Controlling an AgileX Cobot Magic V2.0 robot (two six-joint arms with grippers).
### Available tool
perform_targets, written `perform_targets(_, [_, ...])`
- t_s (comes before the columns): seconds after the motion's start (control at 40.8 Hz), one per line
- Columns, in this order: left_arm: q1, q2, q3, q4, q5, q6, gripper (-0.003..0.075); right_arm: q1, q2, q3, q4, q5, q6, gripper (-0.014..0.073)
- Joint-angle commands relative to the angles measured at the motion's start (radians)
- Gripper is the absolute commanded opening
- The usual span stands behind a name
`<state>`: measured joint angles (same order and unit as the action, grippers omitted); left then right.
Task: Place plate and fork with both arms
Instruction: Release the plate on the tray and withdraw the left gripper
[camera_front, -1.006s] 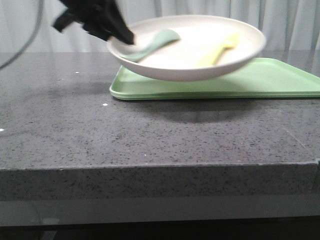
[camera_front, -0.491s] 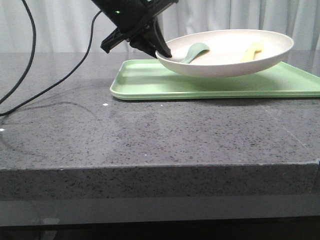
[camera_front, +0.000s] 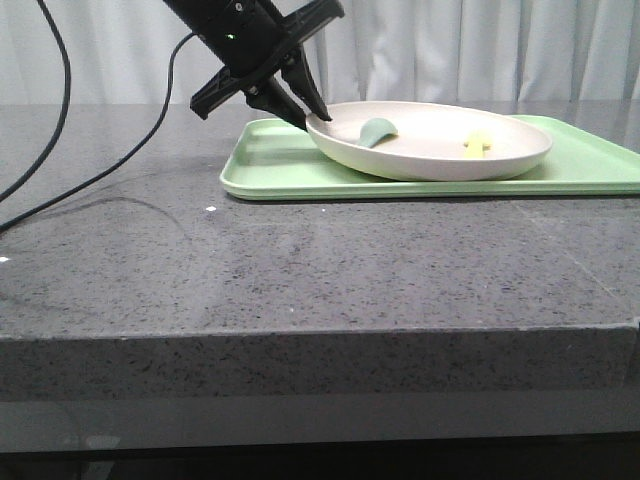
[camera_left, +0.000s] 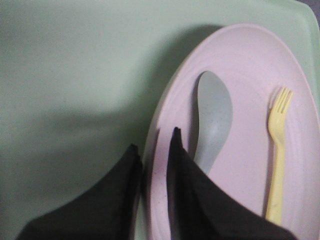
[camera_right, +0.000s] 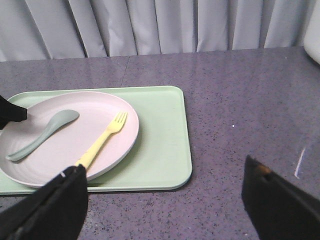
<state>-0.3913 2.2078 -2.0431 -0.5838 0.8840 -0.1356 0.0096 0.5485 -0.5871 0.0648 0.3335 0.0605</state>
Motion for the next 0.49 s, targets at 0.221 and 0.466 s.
perform_targets(0.221, [0.005, -0.086, -0.048, 0.036, 0.002, -0.005, 0.0216, 0.025, 0.009, -0.035, -0.008, -0.070, -0.006, 0.0645])
perform_targets(0.466, [0.030, -0.189, -0.052, 0.165, 0.045, 0.060, 0.0195, 0.025, 0.009, -0.035, -0.008, -0.076, -0.006, 0.0645])
